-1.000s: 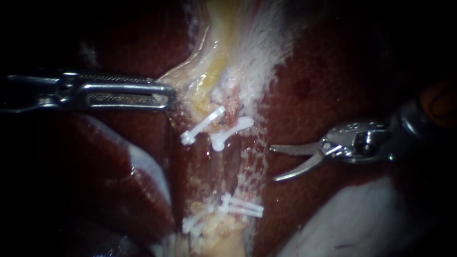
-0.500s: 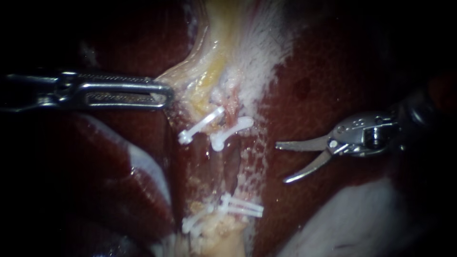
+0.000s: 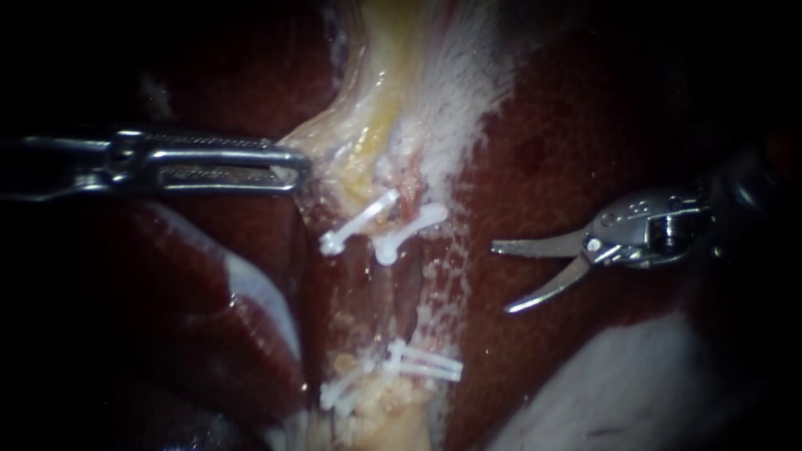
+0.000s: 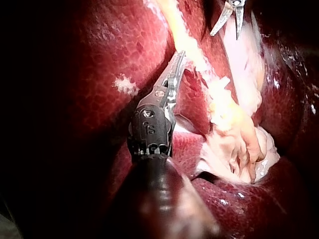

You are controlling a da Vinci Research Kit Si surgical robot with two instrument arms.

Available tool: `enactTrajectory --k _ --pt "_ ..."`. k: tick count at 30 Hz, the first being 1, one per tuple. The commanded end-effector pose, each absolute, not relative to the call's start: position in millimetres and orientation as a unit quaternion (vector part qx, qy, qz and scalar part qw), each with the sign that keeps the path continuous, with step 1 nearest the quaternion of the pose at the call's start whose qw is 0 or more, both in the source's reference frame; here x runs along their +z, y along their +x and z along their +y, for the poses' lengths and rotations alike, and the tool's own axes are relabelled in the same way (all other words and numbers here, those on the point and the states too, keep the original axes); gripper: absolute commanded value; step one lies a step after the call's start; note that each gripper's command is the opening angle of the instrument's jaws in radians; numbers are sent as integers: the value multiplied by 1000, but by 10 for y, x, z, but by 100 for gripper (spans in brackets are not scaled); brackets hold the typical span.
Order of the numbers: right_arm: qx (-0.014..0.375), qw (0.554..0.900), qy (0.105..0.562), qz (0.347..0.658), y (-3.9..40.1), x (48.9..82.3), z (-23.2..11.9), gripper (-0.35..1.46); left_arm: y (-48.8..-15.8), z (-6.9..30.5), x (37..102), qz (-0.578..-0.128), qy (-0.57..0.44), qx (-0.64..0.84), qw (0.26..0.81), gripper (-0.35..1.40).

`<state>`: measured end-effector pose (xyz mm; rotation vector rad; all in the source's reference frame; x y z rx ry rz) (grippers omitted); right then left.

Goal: Go back from the cut right tube

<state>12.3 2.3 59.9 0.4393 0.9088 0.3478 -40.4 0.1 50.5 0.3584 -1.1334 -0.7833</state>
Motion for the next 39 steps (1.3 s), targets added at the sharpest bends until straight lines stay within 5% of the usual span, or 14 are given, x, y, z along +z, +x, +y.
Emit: enactTrajectory --k 1,39 --pt "166 861 209 433 124 599 22 143 -404 -1 508 -517 166 -360 759 -21" --pt "166 861 209 433 125 597 19 143 -432 -25 537 -495 194 -356 769 -25"
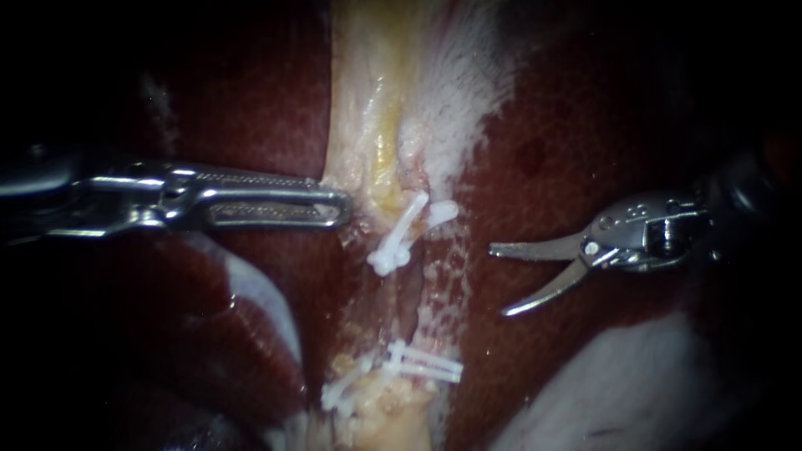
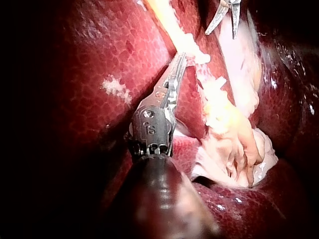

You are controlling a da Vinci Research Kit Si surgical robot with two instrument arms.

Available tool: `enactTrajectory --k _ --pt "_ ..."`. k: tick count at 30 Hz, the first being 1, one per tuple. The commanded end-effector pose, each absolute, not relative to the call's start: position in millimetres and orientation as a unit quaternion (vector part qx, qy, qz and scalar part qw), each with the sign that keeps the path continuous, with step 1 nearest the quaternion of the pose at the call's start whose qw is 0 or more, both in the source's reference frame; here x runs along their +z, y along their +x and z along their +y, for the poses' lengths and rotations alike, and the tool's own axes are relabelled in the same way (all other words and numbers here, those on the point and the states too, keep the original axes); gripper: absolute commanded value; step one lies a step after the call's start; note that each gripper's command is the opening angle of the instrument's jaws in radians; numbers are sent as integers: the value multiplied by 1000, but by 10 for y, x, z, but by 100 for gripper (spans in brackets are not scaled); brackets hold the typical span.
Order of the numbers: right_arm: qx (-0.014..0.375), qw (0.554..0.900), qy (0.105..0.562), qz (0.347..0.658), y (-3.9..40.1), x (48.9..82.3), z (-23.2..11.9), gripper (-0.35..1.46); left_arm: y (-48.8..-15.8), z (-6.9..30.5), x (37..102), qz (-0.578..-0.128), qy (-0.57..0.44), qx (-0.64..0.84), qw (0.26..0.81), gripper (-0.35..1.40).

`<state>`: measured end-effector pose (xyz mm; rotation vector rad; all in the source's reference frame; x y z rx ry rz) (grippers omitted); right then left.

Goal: Go back from the cut right tube

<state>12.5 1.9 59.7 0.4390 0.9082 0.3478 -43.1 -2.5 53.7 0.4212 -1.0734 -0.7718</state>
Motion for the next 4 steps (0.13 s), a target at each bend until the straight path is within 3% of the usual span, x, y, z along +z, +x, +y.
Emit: enactTrajectory --k 1,4 --pt "166 861 209 433 125 597 19 143 -432 -25 537 -495 194 -356 769 -25" --pt "166 861 209 433 125 598 19 143 -432 -24 537 -495 194 -356 769 -27"
